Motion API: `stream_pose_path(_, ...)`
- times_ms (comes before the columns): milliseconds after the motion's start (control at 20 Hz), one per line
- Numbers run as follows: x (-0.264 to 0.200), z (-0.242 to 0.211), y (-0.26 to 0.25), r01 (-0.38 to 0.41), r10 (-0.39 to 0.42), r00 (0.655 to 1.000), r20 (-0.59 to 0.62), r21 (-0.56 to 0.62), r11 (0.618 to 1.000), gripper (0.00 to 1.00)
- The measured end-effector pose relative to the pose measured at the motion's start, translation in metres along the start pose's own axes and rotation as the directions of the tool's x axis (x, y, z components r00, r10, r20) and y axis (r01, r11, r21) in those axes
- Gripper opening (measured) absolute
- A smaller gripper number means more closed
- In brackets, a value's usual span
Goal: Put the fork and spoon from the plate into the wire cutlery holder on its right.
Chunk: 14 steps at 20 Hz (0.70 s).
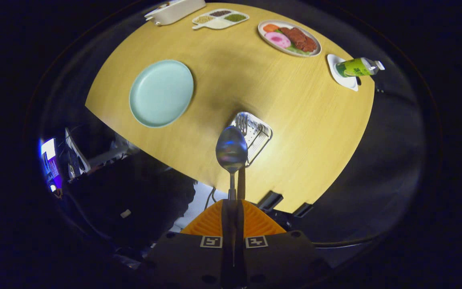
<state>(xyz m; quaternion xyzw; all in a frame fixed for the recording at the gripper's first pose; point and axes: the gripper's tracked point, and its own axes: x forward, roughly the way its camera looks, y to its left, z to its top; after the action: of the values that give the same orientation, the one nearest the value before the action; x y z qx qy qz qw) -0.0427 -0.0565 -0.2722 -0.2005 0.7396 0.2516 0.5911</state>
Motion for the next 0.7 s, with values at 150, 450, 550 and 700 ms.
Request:
stream_pose_path(150, 0.018, 0.014, -0.004, -0.014, 0.015, 0.996, -0.088, 0.013, 1.000, 0.06)
stream_pose_path(450, 0.041, 0.043, 0.005, -0.044, 0.052, 0.971, -0.234, 0.037, 0.998, 0.06)
stream_pose_path(550, 0.050, 0.053, 0.003, -0.042, 0.054, 0.969, -0.239, 0.057, 0.998, 0.06)
stream_pose_path(700, 0.058, 0.059, -0.001, -0.034, 0.053, 0.970, -0.236, 0.084, 0.996, 0.09)
